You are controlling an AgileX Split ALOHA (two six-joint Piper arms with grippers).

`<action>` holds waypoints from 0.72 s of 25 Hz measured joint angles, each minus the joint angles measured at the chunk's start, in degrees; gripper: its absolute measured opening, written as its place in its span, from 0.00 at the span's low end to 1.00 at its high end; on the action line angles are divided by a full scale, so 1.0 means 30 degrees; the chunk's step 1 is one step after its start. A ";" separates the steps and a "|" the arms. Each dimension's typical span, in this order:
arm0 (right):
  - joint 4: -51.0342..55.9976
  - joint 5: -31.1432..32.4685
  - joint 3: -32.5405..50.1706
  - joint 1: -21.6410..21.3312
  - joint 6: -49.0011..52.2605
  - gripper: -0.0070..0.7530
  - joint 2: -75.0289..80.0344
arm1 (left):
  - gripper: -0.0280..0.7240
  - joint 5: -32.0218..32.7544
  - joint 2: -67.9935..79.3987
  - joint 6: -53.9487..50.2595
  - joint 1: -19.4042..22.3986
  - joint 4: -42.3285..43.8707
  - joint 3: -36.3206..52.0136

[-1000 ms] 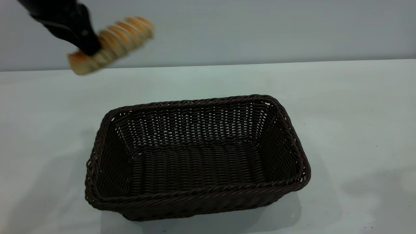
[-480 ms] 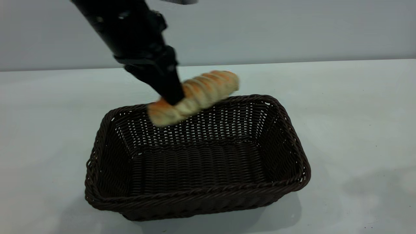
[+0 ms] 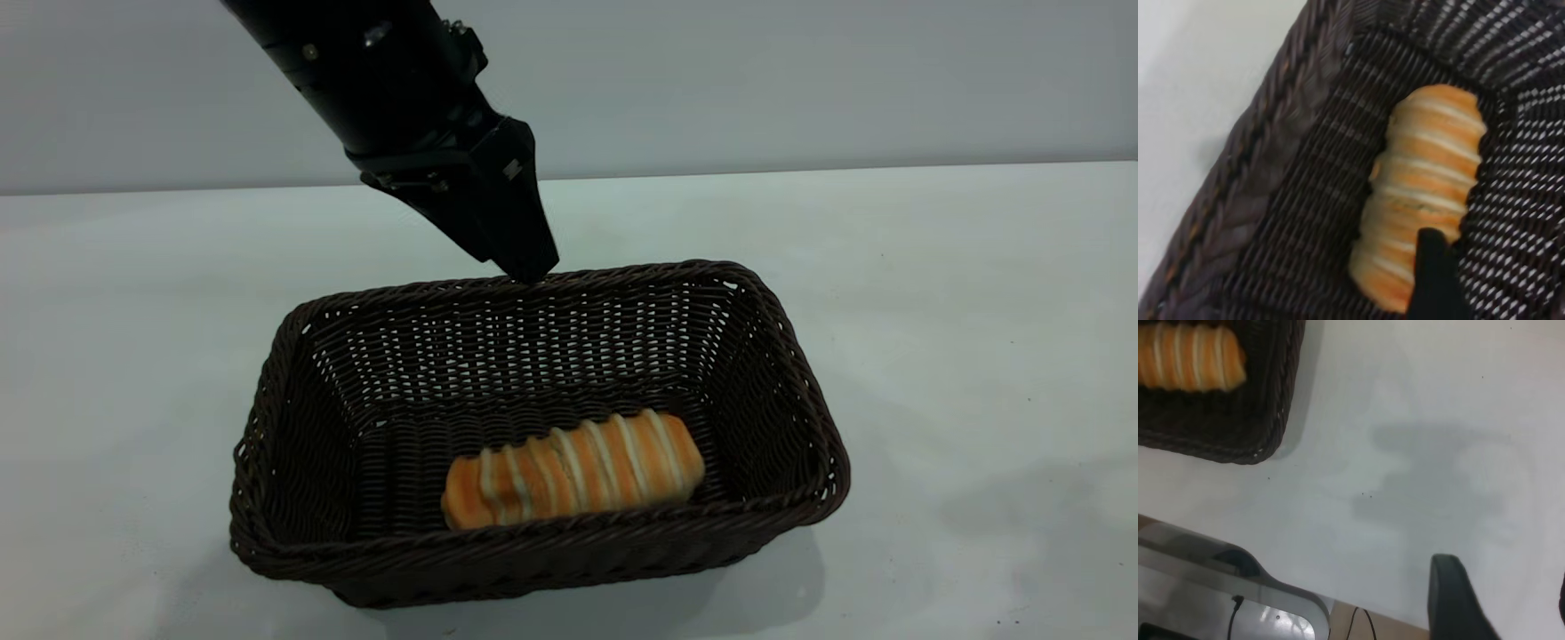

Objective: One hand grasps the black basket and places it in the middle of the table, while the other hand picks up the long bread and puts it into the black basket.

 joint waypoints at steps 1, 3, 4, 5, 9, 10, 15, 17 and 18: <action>0.0000 0.0046 0.0000 0.0000 0.0000 0.54 0.0000 | 0.75 0.0000 -0.0080 -0.0206 0.0000 0.0508 0.0000; 0.0000 0.0204 0.0000 0.0000 0.0000 0.54 0.0000 | 0.77 0.0000 -0.0432 -0.1217 0.0000 0.2230 0.0000; 0.0000 0.0290 0.0000 0.0000 0.0000 0.54 0.0000 | 0.78 0.0057 -0.0754 -0.2167 0.0000 0.3150 0.0000; 0.0000 0.0393 0.0000 0.0000 0.0000 0.54 0.0000 | 0.78 0.0118 -0.1148 -0.3371 0.0022 0.4385 0.0000; 0.0000 0.0460 0.0000 0.0000 0.0000 0.54 0.0000 | 0.78 0.1422 -0.3080 -0.9031 0.0119 0.9646 0.0000; 0.0000 0.0478 0.0000 0.0000 0.0000 0.54 0.0000 | 0.78 0.2030 -0.3680 -1.0575 0.0119 1.0996 0.0000; 0.0020 0.0478 0.0000 0.0000 0.0106 0.54 -0.0096 | 0.79 0.5562 -0.6964 -1.4963 0.0151 1.4271 0.0000; 0.0040 0.0478 0.0000 0.0000 0.0149 0.54 -0.0346 | 0.79 0.6509 -0.8410 -1.5049 0.0151 1.4200 0.0000; 0.0045 0.0496 0.0006 0.0000 0.0207 0.54 -0.0572 | 0.79 0.6843 -0.8995 -1.5002 0.0151 1.4135 0.0000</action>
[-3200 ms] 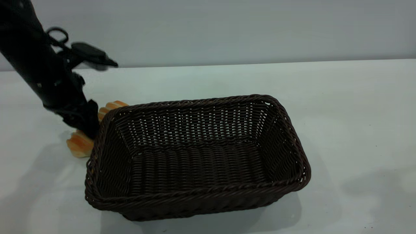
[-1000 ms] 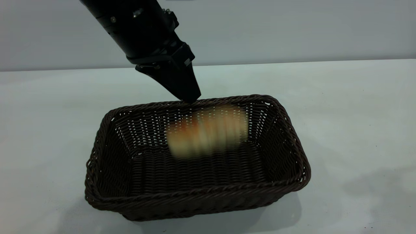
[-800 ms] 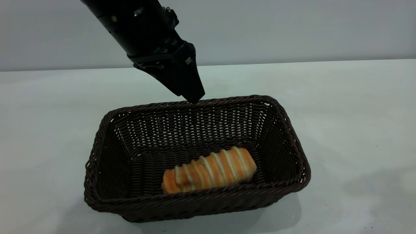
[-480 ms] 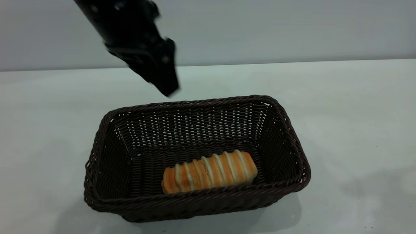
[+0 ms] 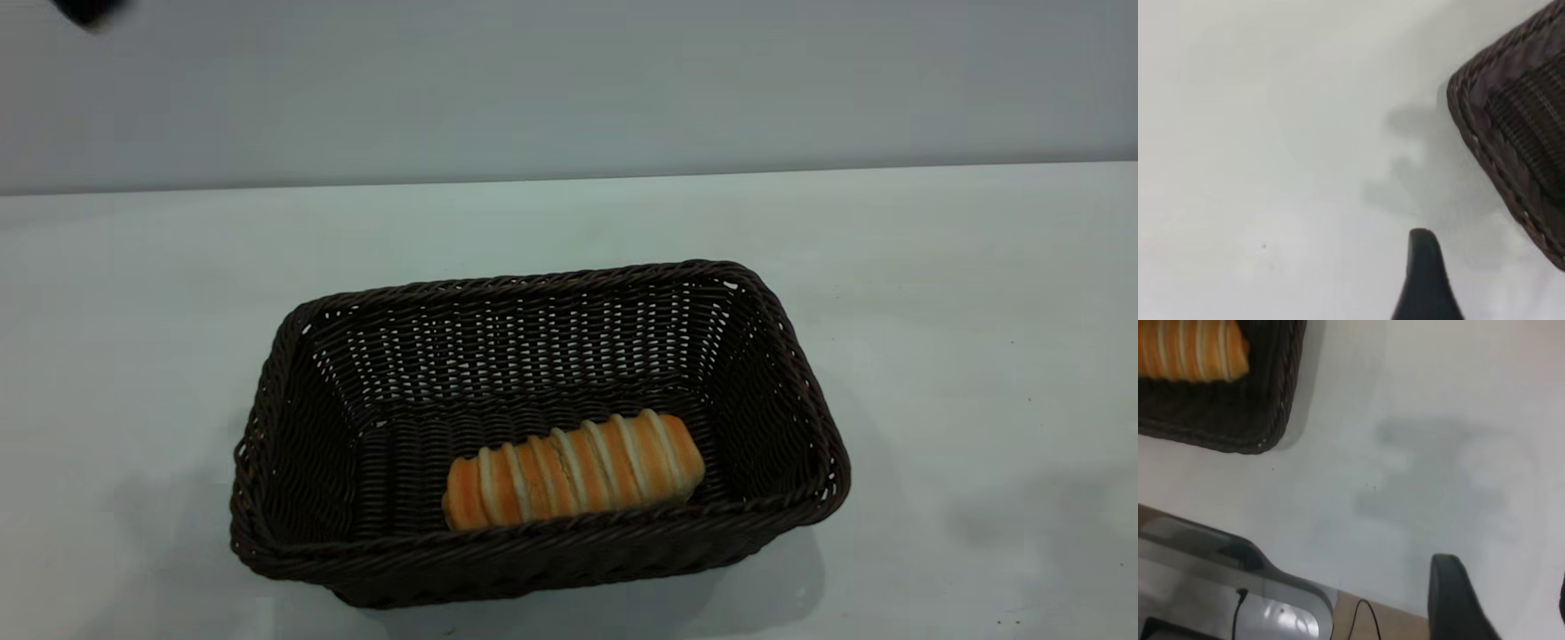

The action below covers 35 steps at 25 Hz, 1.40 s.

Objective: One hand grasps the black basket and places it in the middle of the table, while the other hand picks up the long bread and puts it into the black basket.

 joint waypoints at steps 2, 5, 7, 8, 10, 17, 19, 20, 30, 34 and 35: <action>0.0000 0.0025 0.0022 0.0000 0.0101 0.54 -0.0599 | 0.79 0.0293 -0.1401 0.0174 0.0000 -0.0030 0.0192; 0.0017 0.0097 0.0022 0.0000 0.0155 0.54 -0.1904 | 0.79 0.0894 -0.3331 0.0465 0.0000 -0.0045 0.0677; 0.0017 0.0152 0.0022 0.0000 0.0218 0.54 -0.2780 | 0.79 0.1362 -0.4560 0.0525 0.0000 -0.0045 0.1149; 0.0017 0.0152 0.0022 0.0000 0.0218 0.54 -0.3275 | 0.79 0.1490 -0.5259 0.0546 0.0000 -0.0068 0.1507; 0.0125 0.0152 0.0150 0.0000 0.0235 0.54 -0.4214 | 0.79 0.1529 -0.6592 0.0546 0.0000 -0.0131 0.2393; 0.0884 0.0152 0.3664 0.0000 0.0059 0.54 -0.8687 | 0.79 0.1089 -1.2003 0.0561 0.0000 -0.0978 0.6056; 0.0930 0.0152 0.4914 0.0000 -0.0256 0.54 -1.0269 | 0.79 0.1005 -1.3351 0.0583 0.0000 -0.1192 0.7001; 0.0930 0.0152 0.5572 0.0000 -0.0435 0.54 -1.0931 | 0.79 0.1004 -1.4032 0.0604 0.0000 -0.1349 0.7485; 0.0930 -0.1715 1.2220 0.0000 -0.1217 0.54 -1.7381 | 0.79 0.0909 -1.9164 0.0604 0.0000 -0.2927 1.2295; 0.0723 -0.1779 1.3557 0.0000 -0.1217 0.54 -1.9213 | 0.79 0.0896 -2.0694 0.0604 0.0000 -0.2935 1.3663; 0.0706 -0.1779 1.3602 0.0000 -0.1217 0.54 -1.9557 | 0.79 0.0896 -2.1084 0.0604 0.0000 -0.2951 1.3925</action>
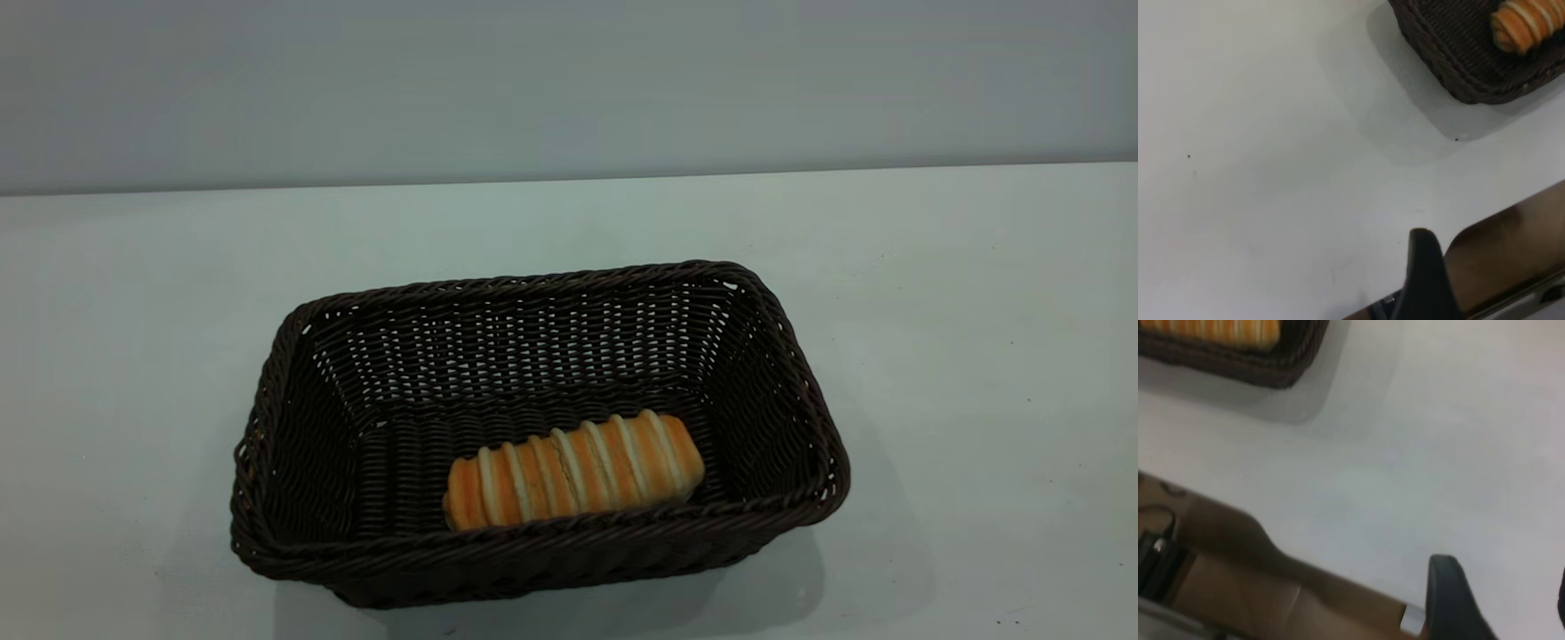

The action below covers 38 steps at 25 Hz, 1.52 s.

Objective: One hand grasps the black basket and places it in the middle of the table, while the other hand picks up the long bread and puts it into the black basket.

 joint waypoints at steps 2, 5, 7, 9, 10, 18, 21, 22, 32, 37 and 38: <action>0.0000 0.0000 0.0000 0.0000 0.0000 0.54 -0.0818 | 0.79 0.0000 -0.0683 0.0000 0.0000 0.0000 0.0360; 0.0000 0.0000 0.0000 0.0000 0.0019 0.54 -0.1734 | 0.79 -0.0050 -0.1566 0.0000 0.0000 0.0019 0.0638; 0.0000 0.0000 0.0000 0.0000 0.0019 0.54 -0.2146 | 0.79 -0.0091 -0.2078 0.0000 0.0000 0.0032 0.0659; 0.0000 0.0000 0.0000 0.0000 0.0019 0.54 -0.2447 | 0.79 -0.0091 -0.2374 0.0000 0.0000 0.0032 0.0674; 0.0000 0.0000 0.0000 0.0000 0.0019 0.54 -0.2563 | 0.79 -0.0091 -0.2480 0.0000 0.0000 0.0013 0.0674; 0.0000 0.0018 0.0000 0.0000 0.0019 0.54 -0.2810 | 0.78 0.1153 -0.2647 -0.0017 0.0000 -0.0566 0.1073; 0.0000 0.0018 0.0000 0.0000 0.0019 0.54 -0.2810 | 0.78 0.1186 -0.2683 0.0003 0.0000 -0.0658 0.1073; 0.0000 0.0018 0.0000 0.0000 0.0019 0.54 -0.2810 | 0.78 0.1186 -0.2683 0.0133 0.0000 -0.0807 0.1073; 0.0000 0.0018 0.0000 0.0000 0.0019 0.54 -0.2810 | 0.77 0.1186 -0.2704 0.0864 0.0000 -0.1467 0.1073; 0.0000 0.0018 0.0000 0.0000 0.0019 0.54 -0.2810 | 0.78 0.1186 -0.2704 0.0864 0.0000 -0.1467 0.1073; 0.0000 0.0018 0.0000 0.0000 0.0019 0.54 -0.2810 | 0.78 0.1186 -0.2704 0.0864 0.0000 -0.1467 0.1073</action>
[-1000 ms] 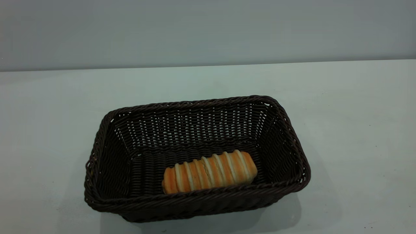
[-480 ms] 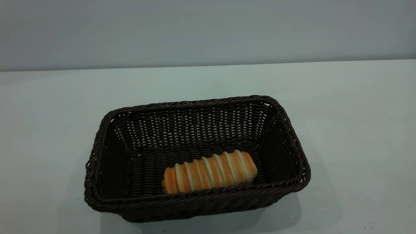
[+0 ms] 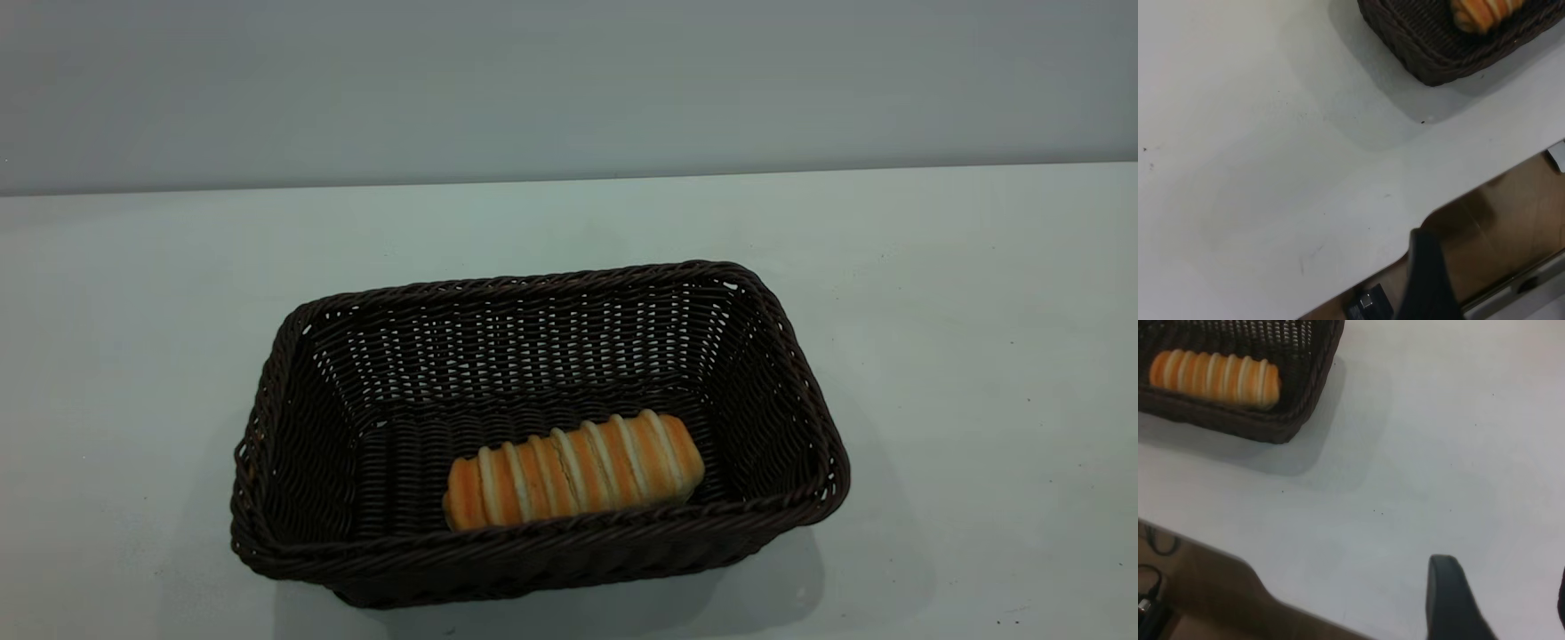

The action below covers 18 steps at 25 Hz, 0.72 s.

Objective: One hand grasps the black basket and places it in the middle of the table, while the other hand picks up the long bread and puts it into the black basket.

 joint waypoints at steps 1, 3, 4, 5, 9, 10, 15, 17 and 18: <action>0.0000 0.0000 0.0000 0.0000 0.0000 0.54 0.0000 | 0.78 0.0000 0.0000 0.0000 0.0000 0.0000 0.0000; 0.0000 0.0000 0.0000 0.0000 0.0000 0.54 0.0000 | 0.78 0.0000 0.0000 0.0000 0.0000 0.0000 0.0000; 0.0000 0.0000 0.0000 0.0000 0.0000 0.54 0.0000 | 0.78 0.0000 0.0000 0.0000 0.0000 0.0000 0.0000; 0.0000 0.0000 0.0000 0.0000 0.0000 0.54 0.0000 | 0.78 0.0000 0.0000 0.0000 0.0000 0.0000 0.0000; 0.0000 0.0000 0.0000 -0.0108 0.0000 0.54 -0.0139 | 0.78 0.0000 0.0000 0.0000 0.0101 0.0000 0.0000; 0.0018 0.0000 0.0000 -0.0354 0.0000 0.54 -0.0179 | 0.78 0.0000 -0.0019 0.0000 0.0363 0.0000 0.0000; 0.0018 0.0000 0.0017 -0.2562 0.0000 0.54 -0.0591 | 0.77 0.0007 -0.1259 0.0000 0.3892 0.0000 0.0000; 0.0018 0.0000 0.0004 -0.3302 0.0000 0.54 -0.1044 | 0.77 0.0033 -0.2007 0.0000 0.5095 0.0000 0.0000; 0.0018 0.0000 0.0004 -0.3524 0.0000 0.54 -0.1257 | 0.77 0.0048 -0.2419 0.0000 0.5574 0.0000 0.0000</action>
